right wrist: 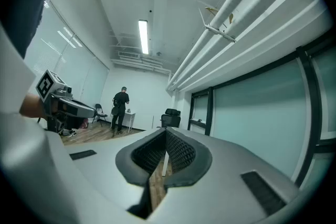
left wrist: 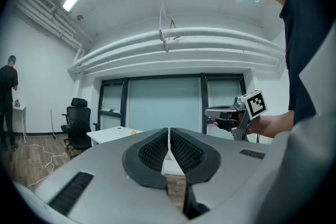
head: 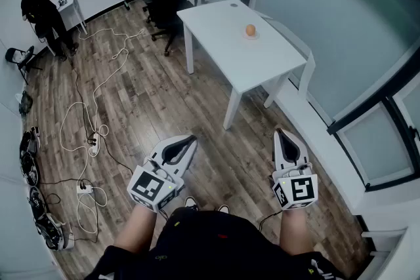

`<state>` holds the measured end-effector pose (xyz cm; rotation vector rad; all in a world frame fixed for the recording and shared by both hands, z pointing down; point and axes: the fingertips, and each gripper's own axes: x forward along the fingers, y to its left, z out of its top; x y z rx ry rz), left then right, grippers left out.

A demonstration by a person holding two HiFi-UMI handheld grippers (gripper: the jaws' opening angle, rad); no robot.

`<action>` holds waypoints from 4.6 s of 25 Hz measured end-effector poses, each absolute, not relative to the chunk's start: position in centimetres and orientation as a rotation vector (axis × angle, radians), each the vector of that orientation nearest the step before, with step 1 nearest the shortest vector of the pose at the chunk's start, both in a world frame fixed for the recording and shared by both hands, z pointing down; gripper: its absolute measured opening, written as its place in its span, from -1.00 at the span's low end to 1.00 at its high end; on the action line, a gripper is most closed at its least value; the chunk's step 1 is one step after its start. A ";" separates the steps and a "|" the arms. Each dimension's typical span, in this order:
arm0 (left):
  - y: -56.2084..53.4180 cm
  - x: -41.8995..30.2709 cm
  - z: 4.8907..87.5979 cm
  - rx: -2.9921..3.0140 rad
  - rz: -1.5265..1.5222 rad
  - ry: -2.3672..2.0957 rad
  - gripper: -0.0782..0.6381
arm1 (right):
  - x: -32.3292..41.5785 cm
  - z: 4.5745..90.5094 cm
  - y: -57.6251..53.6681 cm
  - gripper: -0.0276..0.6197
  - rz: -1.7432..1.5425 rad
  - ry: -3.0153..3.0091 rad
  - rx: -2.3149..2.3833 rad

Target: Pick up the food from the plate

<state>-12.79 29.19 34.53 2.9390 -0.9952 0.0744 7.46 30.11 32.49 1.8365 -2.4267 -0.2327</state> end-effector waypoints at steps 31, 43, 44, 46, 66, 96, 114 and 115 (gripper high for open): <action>27.5 -20.3 35.7 2.917 0.023 -0.964 -0.71 | -0.5 33.9 28.1 -0.84 -0.232 -2.389 1.817; 24.9 -23.5 37.0 2.914 0.006 -0.938 -0.71 | -4.5 35.1 24.2 -0.84 -0.214 -2.397 1.759; 24.4 -23.5 37.2 2.922 0.011 -0.942 -0.71 | -4.4 35.3 23.7 -0.84 -0.210 -2.400 1.758; 23.3 -23.2 37.4 2.924 0.018 -0.952 -0.71 | -4.2 35.8 22.4 -0.84 -0.201 -2.414 1.749; 8.4 -10.7 36.4 2.911 0.118 -1.015 -0.71 | 9.5 36.3 8.0 -0.84 -0.125 -2.437 1.820; -5.7 6.0 39.2 2.953 0.184 -0.836 -0.71 | 23.8 39.9 -3.8 -0.84 -0.109 -2.392 1.844; -31.1 3.4 38.5 2.945 0.117 -0.744 -0.71 | 21.1 38.8 -26.8 -0.84 -0.080 -2.240 1.874; -32.3 3.3 38.5 2.935 0.108 -0.734 -0.71 | 20.9 38.8 -27.8 -0.84 -0.079 -2.231 1.873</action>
